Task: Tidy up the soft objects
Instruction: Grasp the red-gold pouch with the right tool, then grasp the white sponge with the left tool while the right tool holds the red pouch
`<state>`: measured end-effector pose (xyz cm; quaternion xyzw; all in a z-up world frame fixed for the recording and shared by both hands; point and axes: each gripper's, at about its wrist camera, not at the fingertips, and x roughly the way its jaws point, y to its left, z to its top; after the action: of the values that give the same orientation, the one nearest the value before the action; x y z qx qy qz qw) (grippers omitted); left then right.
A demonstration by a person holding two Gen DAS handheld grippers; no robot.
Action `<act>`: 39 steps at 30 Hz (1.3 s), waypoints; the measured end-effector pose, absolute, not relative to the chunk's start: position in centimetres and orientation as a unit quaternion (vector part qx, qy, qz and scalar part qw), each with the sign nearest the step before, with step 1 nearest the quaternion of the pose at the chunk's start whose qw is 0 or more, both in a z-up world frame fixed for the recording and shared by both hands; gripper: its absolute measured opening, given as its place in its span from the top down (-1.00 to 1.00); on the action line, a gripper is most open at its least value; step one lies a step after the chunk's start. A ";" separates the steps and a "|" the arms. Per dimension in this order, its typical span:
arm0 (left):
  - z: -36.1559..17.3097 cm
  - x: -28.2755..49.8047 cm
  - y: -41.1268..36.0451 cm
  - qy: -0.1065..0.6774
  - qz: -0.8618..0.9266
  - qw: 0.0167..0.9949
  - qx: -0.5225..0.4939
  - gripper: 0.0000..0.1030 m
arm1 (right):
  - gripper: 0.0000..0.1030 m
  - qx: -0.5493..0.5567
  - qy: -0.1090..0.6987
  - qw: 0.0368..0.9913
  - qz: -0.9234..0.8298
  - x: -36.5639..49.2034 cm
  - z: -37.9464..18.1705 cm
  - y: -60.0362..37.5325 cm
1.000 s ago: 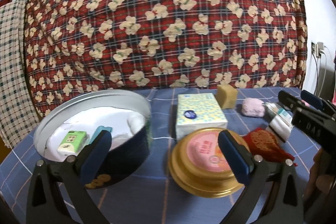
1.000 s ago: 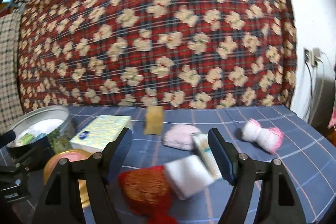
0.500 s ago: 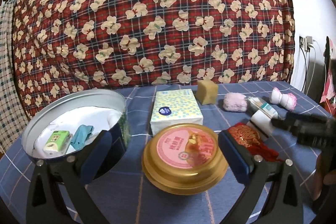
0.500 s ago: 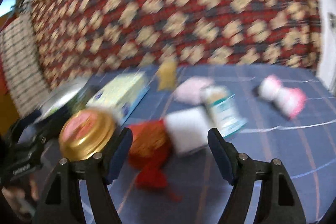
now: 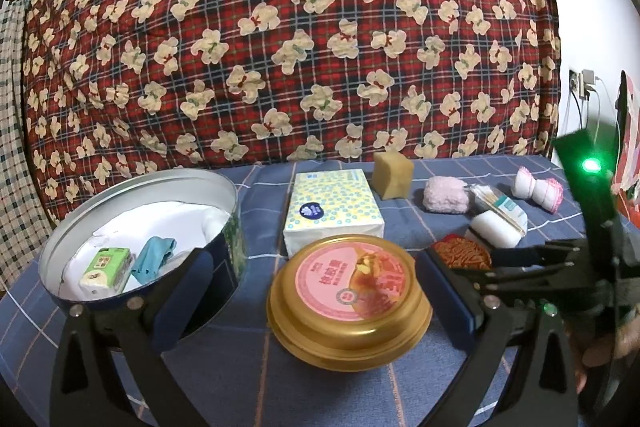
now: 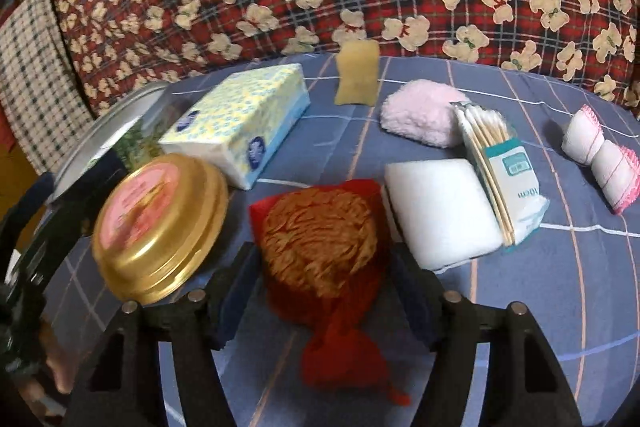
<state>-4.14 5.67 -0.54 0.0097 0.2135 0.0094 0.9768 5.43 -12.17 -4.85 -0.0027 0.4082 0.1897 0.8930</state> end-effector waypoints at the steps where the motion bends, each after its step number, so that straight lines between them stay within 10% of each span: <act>1: -0.6 -4.1 5.7 0.214 0.009 0.977 0.011 -0.99 | -0.33 -0.002 0.411 0.891 0.191 5.6 -4.9 -12.3; 9: -0.7 -3.9 5.4 0.218 0.014 0.976 0.019 -0.99 | -0.34 -0.044 0.425 0.883 0.194 7.0 -5.3 -10.4; 16: -0.7 -3.9 5.1 0.218 0.017 0.975 0.028 -0.99 | 0.35 -0.033 0.398 0.888 0.227 5.7 -4.5 -11.1; 28: -0.5 -3.7 2.5 0.209 -0.012 0.977 0.042 -0.99 | 0.35 0.051 0.189 0.971 0.136 1.8 0.8 -19.1; 39: -1.0 -1.3 -5.9 0.239 -0.126 0.960 0.075 -0.99 | 0.35 0.075 0.164 0.984 -0.009 2.2 1.3 -26.8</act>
<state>-1.34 -5.91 -0.96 0.0751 0.2392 -0.1261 0.9598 2.18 -26.76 1.29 0.0753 0.1639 -0.0092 0.9836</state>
